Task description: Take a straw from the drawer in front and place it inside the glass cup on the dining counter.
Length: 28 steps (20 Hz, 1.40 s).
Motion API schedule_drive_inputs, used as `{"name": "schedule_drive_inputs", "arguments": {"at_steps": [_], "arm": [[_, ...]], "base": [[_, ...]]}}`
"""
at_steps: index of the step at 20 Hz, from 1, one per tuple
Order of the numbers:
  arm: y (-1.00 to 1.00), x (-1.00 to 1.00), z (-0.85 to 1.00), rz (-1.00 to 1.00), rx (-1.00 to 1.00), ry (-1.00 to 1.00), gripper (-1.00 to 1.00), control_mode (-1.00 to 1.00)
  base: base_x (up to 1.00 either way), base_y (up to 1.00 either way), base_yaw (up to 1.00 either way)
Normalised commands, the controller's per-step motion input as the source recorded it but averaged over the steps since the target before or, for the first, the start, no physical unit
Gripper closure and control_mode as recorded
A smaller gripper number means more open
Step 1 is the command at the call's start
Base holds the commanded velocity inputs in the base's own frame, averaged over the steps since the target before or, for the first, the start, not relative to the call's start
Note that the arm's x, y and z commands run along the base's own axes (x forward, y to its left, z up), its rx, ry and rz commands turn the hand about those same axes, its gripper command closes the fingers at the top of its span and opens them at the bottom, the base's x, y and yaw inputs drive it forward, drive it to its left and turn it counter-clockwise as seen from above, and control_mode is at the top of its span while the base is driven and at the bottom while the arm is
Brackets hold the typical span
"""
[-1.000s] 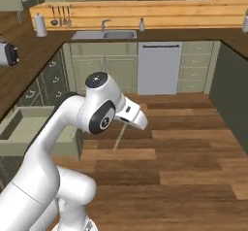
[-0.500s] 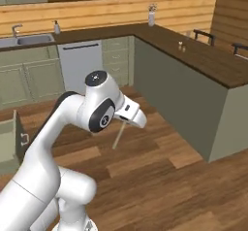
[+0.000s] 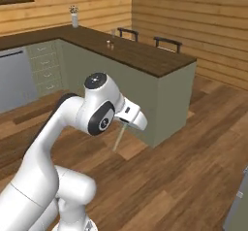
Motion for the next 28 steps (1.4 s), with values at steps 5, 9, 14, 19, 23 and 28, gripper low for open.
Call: {"name": "schedule_drive_inputs", "arguments": {"at_steps": [5, 9, 14, 19, 23, 28], "arm": [[0.00, 0.00, 0.00, 0.00, 0.00, 0.00, 1.00, 1.00], [0.00, 0.00, 0.00, 0.00, 0.00, 0.00, 1.00, 1.00], [0.00, 0.00, 0.00, 0.00, 0.00, 0.00, 1.00, 1.00], [0.00, 0.00, 0.00, 0.00, 0.00, 0.00, 1.00, 1.00], [0.00, 0.00, 0.00, 0.00, 0.00, 0.00, 1.00, 1.00], [0.00, 0.00, 0.00, 0.00, 0.00, 0.00, 1.00, 1.00]], "base": [[0.99, -0.20, -0.44], [1.00, -0.05, -0.40], [1.00, 0.00, -0.38], [1.00, 0.04, -0.37], [1.00, 0.07, -0.35], [1.00, 0.04, -0.32]]}}
